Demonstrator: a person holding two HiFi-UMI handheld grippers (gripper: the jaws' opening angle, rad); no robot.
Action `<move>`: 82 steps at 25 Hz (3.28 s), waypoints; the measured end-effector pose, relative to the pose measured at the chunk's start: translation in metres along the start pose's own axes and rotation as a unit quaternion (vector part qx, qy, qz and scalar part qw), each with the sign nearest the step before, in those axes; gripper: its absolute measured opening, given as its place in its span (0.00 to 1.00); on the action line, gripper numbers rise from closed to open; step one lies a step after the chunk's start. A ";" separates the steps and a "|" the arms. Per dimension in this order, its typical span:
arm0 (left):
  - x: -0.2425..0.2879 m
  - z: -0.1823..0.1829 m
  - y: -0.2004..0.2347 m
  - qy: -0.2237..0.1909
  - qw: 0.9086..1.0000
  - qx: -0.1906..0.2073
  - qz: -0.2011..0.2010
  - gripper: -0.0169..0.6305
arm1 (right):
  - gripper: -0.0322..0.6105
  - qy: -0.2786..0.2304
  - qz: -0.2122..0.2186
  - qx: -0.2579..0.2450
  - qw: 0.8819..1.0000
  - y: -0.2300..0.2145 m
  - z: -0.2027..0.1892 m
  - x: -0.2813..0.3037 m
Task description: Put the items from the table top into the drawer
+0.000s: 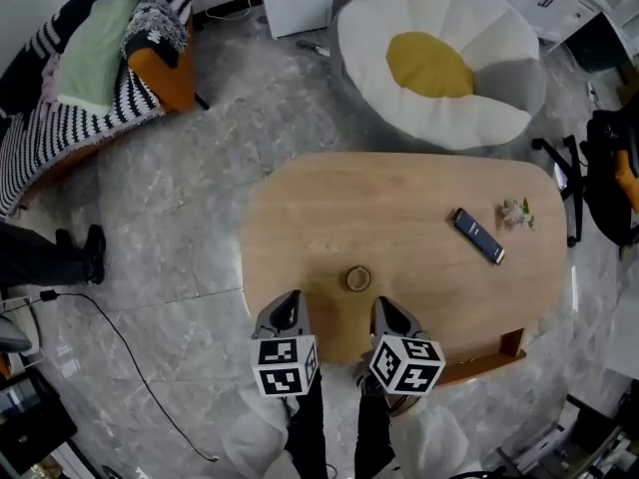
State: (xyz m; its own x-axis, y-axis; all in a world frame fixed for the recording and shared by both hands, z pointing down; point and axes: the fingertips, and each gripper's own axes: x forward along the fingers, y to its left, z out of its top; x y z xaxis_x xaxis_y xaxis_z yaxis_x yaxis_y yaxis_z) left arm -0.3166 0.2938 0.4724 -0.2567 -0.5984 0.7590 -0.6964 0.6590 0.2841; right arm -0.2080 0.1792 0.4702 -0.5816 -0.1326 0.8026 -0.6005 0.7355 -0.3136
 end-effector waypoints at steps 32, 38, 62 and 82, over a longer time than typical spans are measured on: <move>0.073 -0.048 -0.008 0.040 0.999 -0.015 0.002 0.02 | 0.15 0.006 0.018 0.024 1.000 -0.026 -0.019 0.060; 0.075 -0.042 0.000 0.034 0.999 -0.016 0.005 0.02 | 0.25 0.013 0.012 0.015 1.000 -0.022 -0.020 0.070; 0.070 -0.036 0.029 0.031 0.999 -0.017 0.008 0.02 | 0.30 0.052 -0.059 -0.008 0.997 -0.023 -0.030 0.092; 0.071 -0.032 -0.033 0.036 0.998 0.039 -0.030 0.02 | 0.21 0.014 -0.083 0.056 0.995 -0.068 -0.026 0.039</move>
State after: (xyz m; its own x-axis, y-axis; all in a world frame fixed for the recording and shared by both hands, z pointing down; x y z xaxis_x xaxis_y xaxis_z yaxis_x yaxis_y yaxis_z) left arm -0.2908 0.2440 0.5359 -0.1653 -0.5998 0.7829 -0.7604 0.5830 0.2861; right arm -0.1758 0.1416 0.5361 -0.4550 -0.2257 0.8614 -0.7448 0.6266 -0.2293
